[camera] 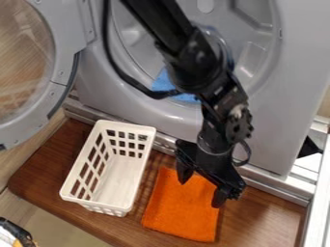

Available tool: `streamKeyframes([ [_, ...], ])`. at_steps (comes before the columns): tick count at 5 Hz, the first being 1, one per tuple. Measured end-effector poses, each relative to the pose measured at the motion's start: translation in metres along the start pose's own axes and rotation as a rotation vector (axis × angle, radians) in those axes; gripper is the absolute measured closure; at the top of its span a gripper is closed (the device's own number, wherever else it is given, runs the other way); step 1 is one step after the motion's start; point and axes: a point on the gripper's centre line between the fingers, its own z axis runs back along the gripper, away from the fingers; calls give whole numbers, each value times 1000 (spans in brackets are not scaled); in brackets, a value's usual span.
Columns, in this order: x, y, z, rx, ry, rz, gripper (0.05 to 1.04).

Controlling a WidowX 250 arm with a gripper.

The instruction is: Puts the orange cloth into the white basket

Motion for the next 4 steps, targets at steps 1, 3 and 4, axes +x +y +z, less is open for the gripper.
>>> streamKeyframes([
  [1, 2, 1, -24, 18, -33, 19, 85],
  [3, -15, 17, -48, 11, -27, 111, 130],
  [4, -14, 15, -52, 1, -21, 134, 404],
])
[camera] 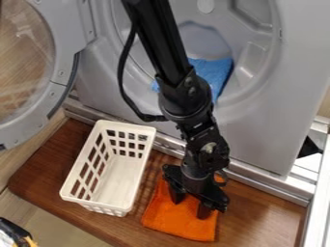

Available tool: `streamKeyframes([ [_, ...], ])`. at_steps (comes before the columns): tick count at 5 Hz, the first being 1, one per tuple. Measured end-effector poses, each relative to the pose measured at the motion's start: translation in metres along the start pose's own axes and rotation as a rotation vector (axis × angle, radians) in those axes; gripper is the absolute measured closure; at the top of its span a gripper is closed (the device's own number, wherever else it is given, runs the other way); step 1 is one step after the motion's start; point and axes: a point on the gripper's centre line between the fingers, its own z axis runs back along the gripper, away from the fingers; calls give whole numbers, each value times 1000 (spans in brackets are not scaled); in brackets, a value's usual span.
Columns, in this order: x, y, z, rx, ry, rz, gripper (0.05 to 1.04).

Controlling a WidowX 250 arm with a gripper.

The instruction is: Puts the orange cloth into the white basket

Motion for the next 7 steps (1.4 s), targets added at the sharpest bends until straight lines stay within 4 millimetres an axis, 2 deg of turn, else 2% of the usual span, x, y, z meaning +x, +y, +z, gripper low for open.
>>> streamKeyframes([
  [1, 1, -2, -1, -10, 3, 10, 675],
  [2, 1, -4, 2, -22, 14, -7, 882],
  [3, 4, -3, 24, -30, 7, -35, 983],
  [4, 8, 2, 65, -35, -39, -64, 998],
  [5, 1, 18, 108, -13, -65, -33, 998],
  [6, -11, 47, 135, 17, -75, 55, 998],
  [7, -23, 77, 142, 45, -61, 157, 998],
])
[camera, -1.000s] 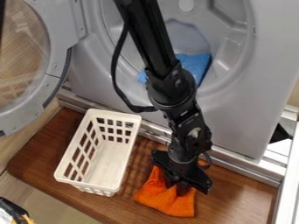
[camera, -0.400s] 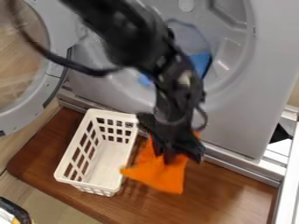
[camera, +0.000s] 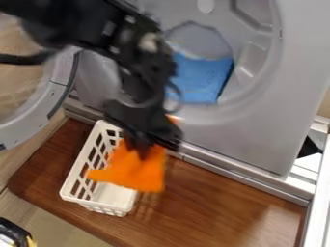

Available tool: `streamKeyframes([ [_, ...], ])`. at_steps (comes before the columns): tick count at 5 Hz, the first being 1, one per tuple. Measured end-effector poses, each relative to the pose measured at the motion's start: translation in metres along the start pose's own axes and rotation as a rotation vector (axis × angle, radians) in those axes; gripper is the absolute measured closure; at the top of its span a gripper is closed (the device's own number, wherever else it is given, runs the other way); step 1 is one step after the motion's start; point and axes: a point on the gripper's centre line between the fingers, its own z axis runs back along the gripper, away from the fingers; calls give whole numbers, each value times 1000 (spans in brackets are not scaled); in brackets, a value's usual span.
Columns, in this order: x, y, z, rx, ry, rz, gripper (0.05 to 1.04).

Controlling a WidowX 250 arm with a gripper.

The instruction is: Puts the orange cloth into the white basket

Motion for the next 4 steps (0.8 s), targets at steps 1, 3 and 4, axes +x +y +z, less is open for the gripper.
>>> streamKeyframes([
  [1, -4, 35, -24, 22, 7, 116, 998],
  [3, -6, 42, -86, 25, 70, 115, 805],
  [4, -1, 40, -94, 9, 95, 92, 520],
])
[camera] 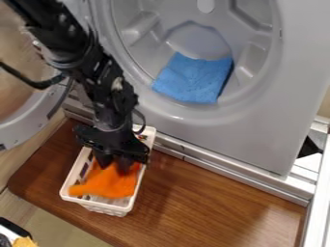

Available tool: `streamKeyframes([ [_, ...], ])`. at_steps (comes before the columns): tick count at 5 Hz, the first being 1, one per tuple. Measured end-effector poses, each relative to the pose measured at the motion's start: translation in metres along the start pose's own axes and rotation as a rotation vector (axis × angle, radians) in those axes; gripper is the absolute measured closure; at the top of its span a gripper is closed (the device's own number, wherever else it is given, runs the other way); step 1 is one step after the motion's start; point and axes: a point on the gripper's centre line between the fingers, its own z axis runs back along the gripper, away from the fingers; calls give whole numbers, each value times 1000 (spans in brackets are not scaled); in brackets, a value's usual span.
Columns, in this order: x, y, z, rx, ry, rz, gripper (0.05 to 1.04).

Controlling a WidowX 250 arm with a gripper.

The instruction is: Puts the orange cloth into the white basket

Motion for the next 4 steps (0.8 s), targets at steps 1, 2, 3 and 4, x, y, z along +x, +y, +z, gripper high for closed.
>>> streamKeyframes([
  [1, 7, -4, 4, 2, 0, -19, 214],
  [2, 7, -11, 8, -1, 19, -36, 75],
  [3, 13, -14, 31, 3, -3, -46, 79],
  [4, 19, -14, 73, 1, -34, -64, 83],
])
